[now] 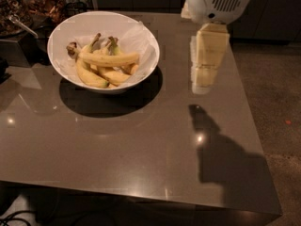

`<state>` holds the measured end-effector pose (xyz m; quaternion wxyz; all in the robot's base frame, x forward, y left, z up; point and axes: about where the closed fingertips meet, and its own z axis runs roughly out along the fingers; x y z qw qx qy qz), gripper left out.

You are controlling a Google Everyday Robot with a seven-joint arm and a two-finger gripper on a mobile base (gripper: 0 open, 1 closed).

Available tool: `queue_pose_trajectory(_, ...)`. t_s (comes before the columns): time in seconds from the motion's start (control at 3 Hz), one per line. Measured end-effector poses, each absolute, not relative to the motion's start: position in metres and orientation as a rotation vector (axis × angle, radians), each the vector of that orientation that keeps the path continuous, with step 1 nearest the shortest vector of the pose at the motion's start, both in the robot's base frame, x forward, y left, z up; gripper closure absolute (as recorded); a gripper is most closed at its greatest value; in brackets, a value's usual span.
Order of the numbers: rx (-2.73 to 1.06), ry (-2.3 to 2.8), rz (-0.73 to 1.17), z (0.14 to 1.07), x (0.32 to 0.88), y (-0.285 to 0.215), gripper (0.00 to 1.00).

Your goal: Pick banana from white bowl

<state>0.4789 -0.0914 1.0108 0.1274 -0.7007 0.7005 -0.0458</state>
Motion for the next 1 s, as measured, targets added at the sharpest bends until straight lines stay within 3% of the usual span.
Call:
queue_pose_trajectory(0.33, -2.014, 2.003, -0.146, 1.016, 0.485, -0.084, 0.00)
queue_pose_trajectory(1.0, -2.066, 1.888, -0.117, 1.023, 0.525, -0.021, 0.00)
